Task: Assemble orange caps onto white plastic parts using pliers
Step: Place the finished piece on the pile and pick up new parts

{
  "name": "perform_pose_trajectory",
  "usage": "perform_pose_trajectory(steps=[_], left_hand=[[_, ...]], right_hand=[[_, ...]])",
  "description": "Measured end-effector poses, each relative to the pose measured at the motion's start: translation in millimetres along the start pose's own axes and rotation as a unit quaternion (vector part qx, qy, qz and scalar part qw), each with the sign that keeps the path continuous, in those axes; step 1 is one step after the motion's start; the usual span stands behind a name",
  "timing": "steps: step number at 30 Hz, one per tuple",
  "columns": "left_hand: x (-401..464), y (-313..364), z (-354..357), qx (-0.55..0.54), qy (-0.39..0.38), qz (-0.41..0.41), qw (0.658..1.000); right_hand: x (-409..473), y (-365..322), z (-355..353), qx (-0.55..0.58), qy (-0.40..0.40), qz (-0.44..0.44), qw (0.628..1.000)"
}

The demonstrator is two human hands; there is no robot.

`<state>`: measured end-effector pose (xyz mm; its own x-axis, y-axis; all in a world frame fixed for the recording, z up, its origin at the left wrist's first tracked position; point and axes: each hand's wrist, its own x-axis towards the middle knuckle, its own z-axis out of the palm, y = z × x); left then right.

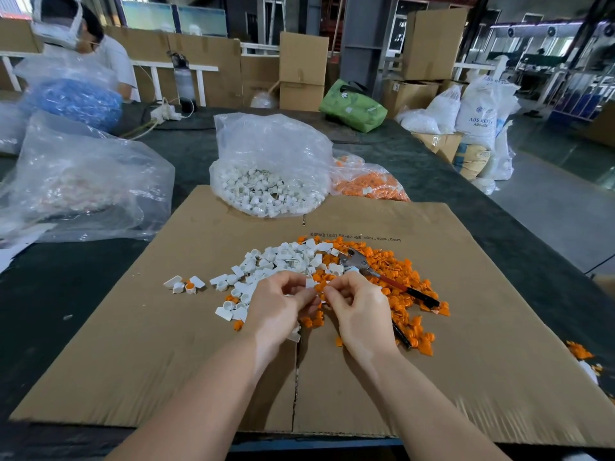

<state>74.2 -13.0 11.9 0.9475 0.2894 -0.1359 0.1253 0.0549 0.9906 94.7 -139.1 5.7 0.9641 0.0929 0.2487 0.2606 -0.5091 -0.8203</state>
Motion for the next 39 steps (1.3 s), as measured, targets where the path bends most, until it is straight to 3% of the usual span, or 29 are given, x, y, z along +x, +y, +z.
perform_pose_trajectory(steps=[8, 16, 25, 31, 39], left_hand=[[-3, 0, 1, -0.060, 0.002, -0.031, 0.998], [-7, -1, 5, -0.024, 0.012, 0.013, 1.000], [-5, 0, -1, -0.090, 0.005, -0.024, 0.996], [-4, 1, -2, -0.089, -0.015, -0.041, 0.995], [-5, 1, 0, -0.081, -0.021, -0.046, 0.995]], right_hand=[[-6, -2, 4, -0.097, 0.012, -0.059, 0.993], [-11, -3, 4, -0.116, 0.012, -0.099, 0.988], [-5, -3, -12, -0.014, -0.041, -0.096, 0.994], [3, -7, -20, -0.039, -0.083, -0.148, 0.985], [1, -4, -19, -0.045, -0.074, -0.160, 0.983]])
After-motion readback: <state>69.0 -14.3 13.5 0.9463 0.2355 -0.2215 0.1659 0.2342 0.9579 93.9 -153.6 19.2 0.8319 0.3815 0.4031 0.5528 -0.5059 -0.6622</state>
